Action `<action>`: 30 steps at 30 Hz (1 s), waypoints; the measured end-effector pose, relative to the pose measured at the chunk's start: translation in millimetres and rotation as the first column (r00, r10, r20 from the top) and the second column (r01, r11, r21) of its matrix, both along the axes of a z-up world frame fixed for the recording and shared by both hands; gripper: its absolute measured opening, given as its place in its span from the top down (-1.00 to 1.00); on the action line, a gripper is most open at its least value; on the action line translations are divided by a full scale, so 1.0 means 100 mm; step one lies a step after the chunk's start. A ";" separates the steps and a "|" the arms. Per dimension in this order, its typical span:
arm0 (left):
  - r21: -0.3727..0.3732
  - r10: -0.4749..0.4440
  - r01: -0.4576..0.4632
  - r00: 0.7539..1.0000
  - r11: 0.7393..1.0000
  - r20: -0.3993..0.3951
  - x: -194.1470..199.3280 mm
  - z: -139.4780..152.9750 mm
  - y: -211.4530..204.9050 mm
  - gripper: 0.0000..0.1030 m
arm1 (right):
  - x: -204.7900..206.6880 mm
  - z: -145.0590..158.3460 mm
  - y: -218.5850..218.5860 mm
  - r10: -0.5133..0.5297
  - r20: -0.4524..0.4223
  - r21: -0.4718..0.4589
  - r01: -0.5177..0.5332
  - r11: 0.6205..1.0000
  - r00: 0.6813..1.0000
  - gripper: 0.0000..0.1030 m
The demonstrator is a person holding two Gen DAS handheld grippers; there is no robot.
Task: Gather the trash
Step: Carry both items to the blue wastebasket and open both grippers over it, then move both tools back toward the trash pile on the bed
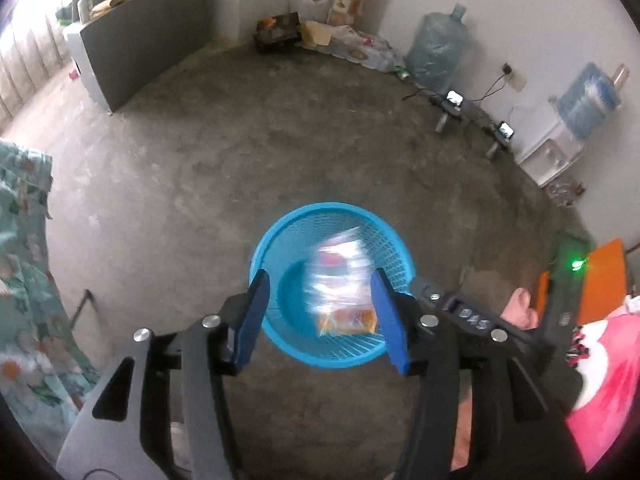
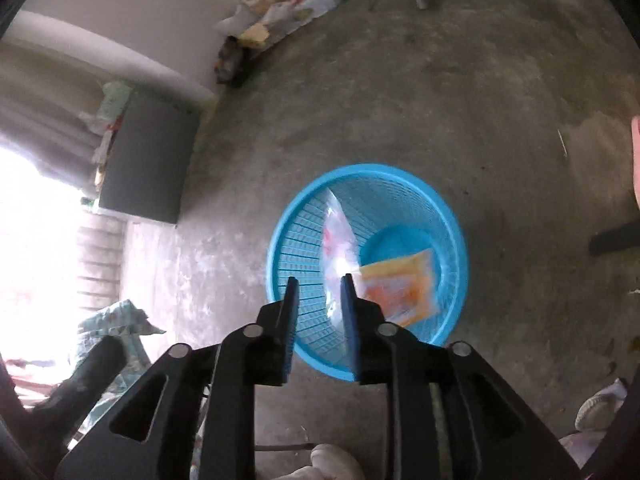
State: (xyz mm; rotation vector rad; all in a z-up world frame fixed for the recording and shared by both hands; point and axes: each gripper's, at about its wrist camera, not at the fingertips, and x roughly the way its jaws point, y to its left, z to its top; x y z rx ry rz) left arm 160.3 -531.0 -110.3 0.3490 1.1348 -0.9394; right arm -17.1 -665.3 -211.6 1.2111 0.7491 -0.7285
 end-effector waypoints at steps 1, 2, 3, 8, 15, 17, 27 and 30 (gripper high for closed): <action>-0.001 -0.008 0.008 1.000 1.000 0.002 -0.02 0.01 0.01 0.03 | -0.02 -0.01 0.02 0.004 0.000 -0.004 -0.004 1.000 1.000 0.39; -0.005 -0.016 0.016 1.000 1.000 0.006 -0.05 0.03 0.03 0.02 | -0.01 -0.01 0.03 0.009 -0.001 -0.007 -0.009 1.000 1.000 0.38; -0.013 -0.022 0.022 1.000 1.000 0.012 -0.07 0.06 0.06 -0.02 | -0.03 0.01 0.05 0.015 -0.004 -0.012 -0.015 1.000 1.000 0.37; -0.109 -0.042 0.045 0.999 0.993 0.027 -0.23 0.39 0.28 -0.14 | -0.18 0.30 0.26 0.050 -0.014 -0.098 -0.051 0.994 0.999 0.14; -0.274 -0.054 0.071 0.996 0.959 0.070 -0.56 1.14 0.97 -0.47 | -0.13 1.17 0.85 0.093 -0.125 -0.337 -0.131 0.932 0.988 -0.52; -0.271 -0.085 0.105 0.993 0.957 0.084 -0.66 1.32 1.22 -0.48 | -0.11 1.43 1.04 0.090 -0.136 -0.406 -0.138 0.903 0.987 -0.68; -0.279 -0.020 0.060 0.990 0.958 0.141 -0.97 1.79 2.81 -0.74 | 0.20 2.23 2.03 0.008 -0.384 -0.713 -0.302 0.633 0.923 -0.87; -0.275 0.027 0.010 0.991 0.961 0.130 -0.94 1.79 3.30 -0.75 | 0.30 2.35 2.33 0.015 -0.432 -0.742 -0.365 0.562 0.902 -0.87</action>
